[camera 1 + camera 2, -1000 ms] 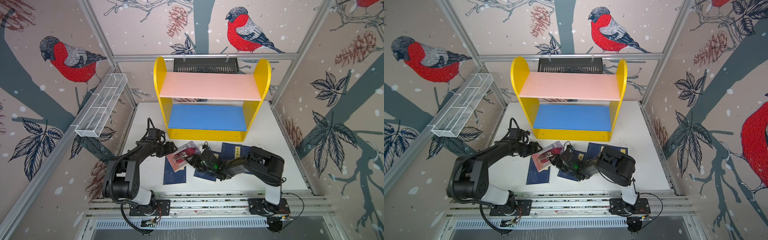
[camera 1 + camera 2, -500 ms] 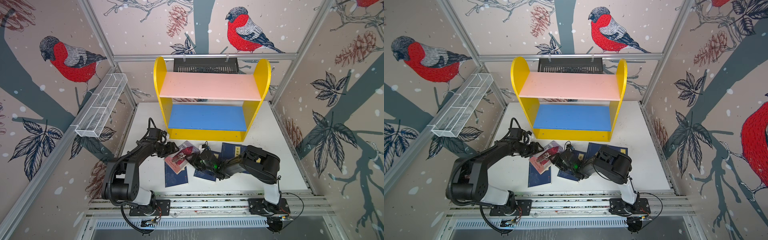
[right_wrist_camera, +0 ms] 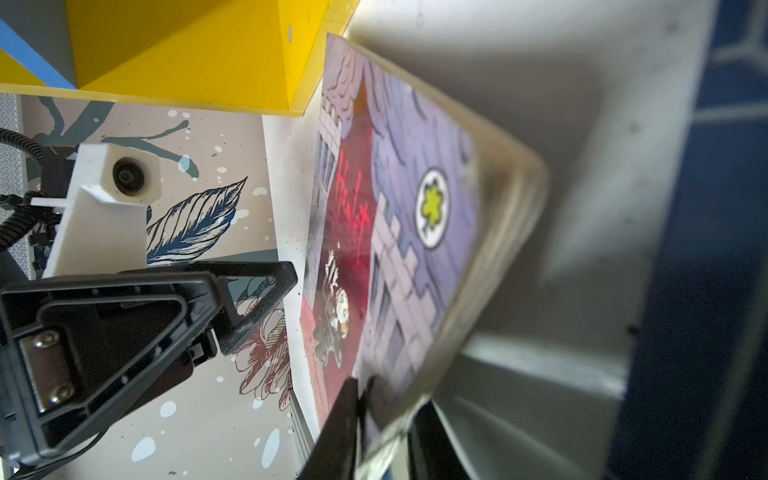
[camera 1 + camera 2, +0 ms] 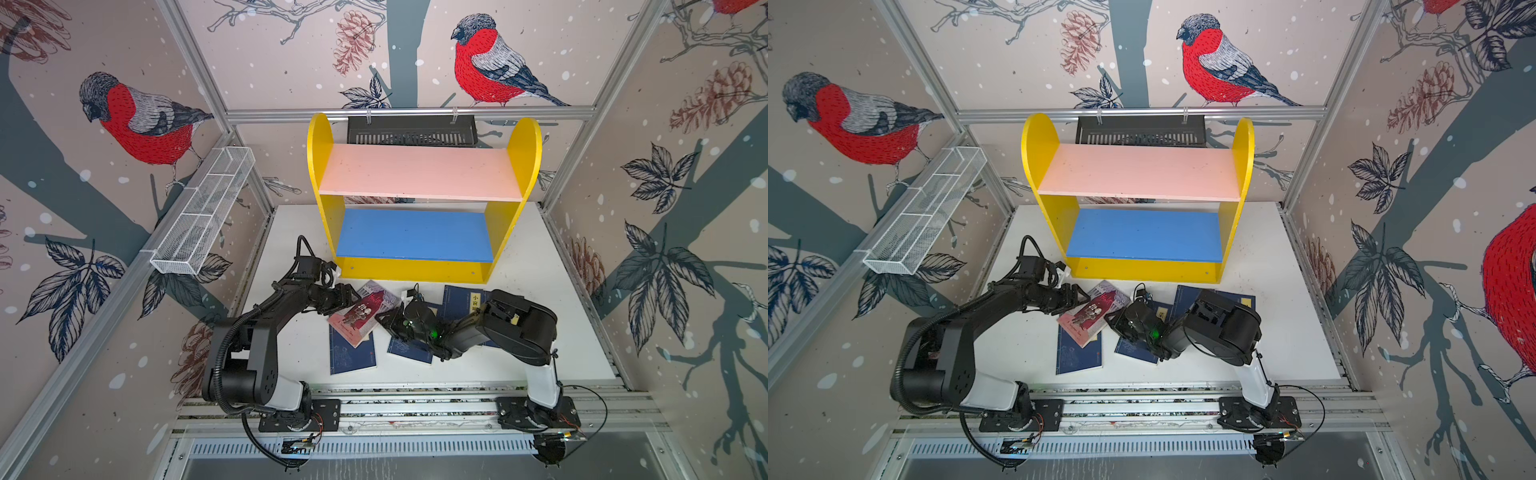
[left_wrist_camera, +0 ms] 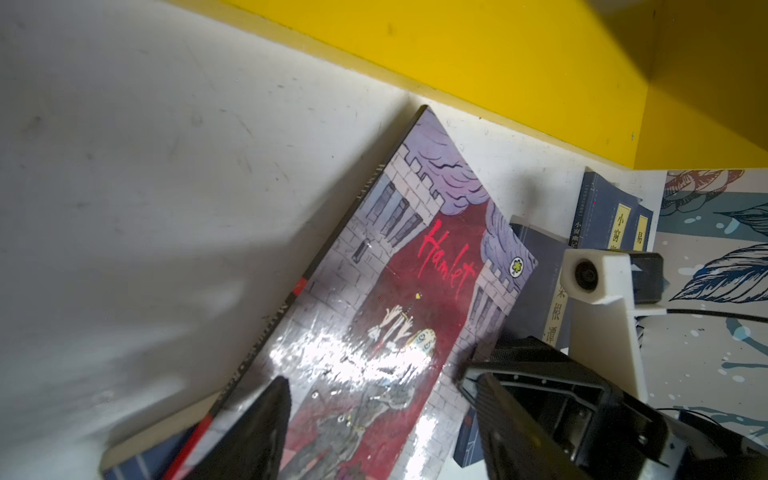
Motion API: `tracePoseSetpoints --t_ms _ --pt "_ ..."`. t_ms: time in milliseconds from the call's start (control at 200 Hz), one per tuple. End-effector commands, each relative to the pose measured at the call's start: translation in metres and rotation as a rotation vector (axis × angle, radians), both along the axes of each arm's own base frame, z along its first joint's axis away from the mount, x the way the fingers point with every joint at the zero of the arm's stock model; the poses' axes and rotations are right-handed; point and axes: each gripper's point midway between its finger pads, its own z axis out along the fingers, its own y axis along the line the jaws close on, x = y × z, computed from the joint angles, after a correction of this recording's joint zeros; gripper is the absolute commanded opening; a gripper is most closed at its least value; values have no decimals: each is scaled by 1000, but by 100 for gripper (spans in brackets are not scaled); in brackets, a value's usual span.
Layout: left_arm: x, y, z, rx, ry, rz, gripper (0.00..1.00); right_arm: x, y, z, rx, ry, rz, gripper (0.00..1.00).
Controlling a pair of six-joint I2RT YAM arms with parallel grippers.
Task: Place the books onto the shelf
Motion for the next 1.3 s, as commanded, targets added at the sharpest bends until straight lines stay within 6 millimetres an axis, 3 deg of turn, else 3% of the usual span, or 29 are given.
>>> tracePoseSetpoints --t_ms 0,50,285,595,946,1296 --pt "3 -5 17 -24 -44 -25 73 2 3 9 41 -23 4 20" --pt "5 -5 24 -25 -61 -27 74 1 4 12 49 -30 9 14" --pt "8 -5 50 -20 -108 -50 77 -1 3 23 78 -63 20 5" --pt "12 10 67 48 -132 -14 76 -5 5 42 120 -100 46 3" --pt "13 23 65 -2 -114 43 73 -16 -1 59 122 -130 75 2" --pt "10 18 67 -98 -107 40 71 -22 -5 76 117 -164 115 2"
